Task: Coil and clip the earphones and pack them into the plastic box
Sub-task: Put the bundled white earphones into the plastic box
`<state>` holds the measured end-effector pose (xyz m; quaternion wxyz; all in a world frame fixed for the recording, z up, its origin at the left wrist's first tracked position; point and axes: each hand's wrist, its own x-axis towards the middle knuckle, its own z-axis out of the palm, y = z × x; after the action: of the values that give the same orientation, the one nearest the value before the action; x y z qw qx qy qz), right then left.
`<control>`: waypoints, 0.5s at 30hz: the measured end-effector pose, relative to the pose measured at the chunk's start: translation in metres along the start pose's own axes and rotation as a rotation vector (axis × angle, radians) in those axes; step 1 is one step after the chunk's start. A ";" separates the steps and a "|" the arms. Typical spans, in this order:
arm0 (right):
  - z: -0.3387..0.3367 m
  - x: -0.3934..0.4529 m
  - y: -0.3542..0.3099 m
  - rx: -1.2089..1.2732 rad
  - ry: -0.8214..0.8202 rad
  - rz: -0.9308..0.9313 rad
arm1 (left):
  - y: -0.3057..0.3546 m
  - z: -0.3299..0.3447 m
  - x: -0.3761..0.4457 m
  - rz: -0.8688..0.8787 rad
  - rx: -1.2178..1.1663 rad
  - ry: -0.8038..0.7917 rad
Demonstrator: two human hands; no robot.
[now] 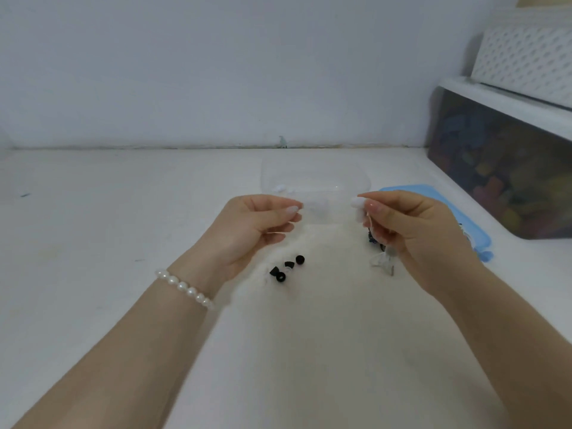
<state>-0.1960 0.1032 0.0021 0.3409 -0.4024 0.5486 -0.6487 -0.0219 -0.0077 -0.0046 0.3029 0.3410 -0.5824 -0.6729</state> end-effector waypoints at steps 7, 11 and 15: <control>-0.004 0.009 -0.013 0.049 0.044 0.001 | -0.007 -0.008 0.006 0.140 0.367 0.081; 0.005 0.017 -0.028 0.089 0.065 0.003 | -0.010 0.005 0.004 0.207 0.332 0.003; 0.023 0.020 -0.038 0.318 -0.011 0.082 | -0.013 0.026 0.004 0.231 0.295 -0.112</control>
<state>-0.1843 0.0818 0.0437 0.4295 -0.3240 0.4534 -0.7106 -0.0451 0.0063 -0.0159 0.2918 0.2747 -0.7259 -0.5590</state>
